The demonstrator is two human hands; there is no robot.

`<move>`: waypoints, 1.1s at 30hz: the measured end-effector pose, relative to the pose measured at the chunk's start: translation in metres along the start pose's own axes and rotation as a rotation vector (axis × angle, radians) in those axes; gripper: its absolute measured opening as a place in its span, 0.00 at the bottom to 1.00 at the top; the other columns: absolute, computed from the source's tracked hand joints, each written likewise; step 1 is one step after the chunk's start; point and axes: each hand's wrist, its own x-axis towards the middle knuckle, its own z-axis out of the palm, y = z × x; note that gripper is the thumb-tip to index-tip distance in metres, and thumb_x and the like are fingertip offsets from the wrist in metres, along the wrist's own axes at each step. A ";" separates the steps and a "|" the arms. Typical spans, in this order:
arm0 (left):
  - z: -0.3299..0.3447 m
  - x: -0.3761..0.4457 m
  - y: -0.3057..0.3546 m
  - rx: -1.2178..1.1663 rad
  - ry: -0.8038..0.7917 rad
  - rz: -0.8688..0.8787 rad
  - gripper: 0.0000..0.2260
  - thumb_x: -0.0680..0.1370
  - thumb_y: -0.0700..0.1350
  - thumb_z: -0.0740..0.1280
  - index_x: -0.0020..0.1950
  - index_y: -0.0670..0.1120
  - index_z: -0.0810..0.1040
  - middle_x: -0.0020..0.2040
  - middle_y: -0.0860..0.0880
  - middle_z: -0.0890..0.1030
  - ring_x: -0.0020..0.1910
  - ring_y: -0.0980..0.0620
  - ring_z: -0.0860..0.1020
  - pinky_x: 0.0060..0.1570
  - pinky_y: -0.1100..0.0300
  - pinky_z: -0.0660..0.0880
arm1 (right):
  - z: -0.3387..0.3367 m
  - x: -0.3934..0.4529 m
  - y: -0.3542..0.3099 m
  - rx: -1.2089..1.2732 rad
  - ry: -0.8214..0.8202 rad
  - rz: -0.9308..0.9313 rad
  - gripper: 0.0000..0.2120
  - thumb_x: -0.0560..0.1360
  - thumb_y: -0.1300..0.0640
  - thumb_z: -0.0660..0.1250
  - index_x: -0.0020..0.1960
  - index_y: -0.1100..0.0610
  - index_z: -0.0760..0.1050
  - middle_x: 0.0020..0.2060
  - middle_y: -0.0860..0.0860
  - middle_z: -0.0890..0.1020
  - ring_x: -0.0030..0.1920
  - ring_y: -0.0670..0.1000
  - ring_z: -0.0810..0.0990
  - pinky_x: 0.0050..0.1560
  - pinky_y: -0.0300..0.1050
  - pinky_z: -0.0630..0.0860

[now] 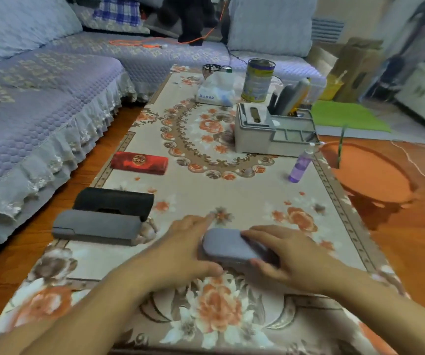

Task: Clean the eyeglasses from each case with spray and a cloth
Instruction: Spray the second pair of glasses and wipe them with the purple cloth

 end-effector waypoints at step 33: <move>0.089 0.023 0.031 -0.028 0.312 0.161 0.41 0.68 0.63 0.77 0.69 0.77 0.51 0.58 0.67 0.66 0.58 0.59 0.63 0.61 0.57 0.68 | 0.011 -0.049 0.052 0.072 0.001 0.034 0.29 0.83 0.36 0.52 0.72 0.54 0.73 0.58 0.50 0.82 0.56 0.52 0.78 0.58 0.45 0.73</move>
